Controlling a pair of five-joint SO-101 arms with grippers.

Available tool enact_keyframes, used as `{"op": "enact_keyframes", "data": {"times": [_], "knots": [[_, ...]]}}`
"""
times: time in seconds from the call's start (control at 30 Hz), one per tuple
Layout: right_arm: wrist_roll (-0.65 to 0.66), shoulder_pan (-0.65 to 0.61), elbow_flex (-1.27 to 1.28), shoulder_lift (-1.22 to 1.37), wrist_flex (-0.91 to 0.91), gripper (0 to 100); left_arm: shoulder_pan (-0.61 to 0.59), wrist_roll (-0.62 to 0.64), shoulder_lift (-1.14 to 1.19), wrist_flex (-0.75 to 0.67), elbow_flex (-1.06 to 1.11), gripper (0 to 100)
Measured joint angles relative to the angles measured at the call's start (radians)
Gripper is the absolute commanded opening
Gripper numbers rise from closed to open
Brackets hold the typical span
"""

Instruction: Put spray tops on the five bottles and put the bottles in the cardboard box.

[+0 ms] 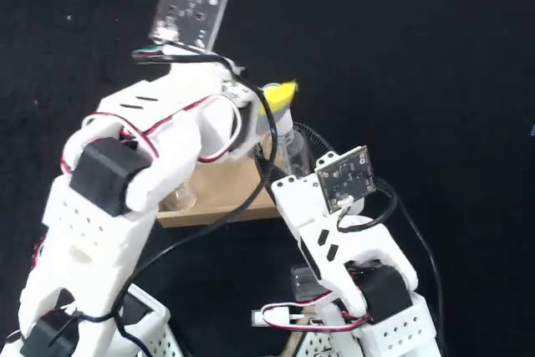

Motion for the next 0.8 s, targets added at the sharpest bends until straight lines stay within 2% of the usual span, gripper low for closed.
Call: {"op": "enact_keyframes", "data": {"times": [0.4,0.57,0.8], "knots": [[0.000,0.000,0.037,0.000,-0.040,1.1,-0.061,-0.009,-0.002,0.000,-0.054,21],[0.000,0.000,0.037,0.000,-0.040,1.1,-0.123,-0.009,-0.005,-0.034,0.003,21],[0.000,0.000,0.037,0.000,-0.040,1.1,-0.097,-0.009,-0.008,-0.041,0.074,21]]}}
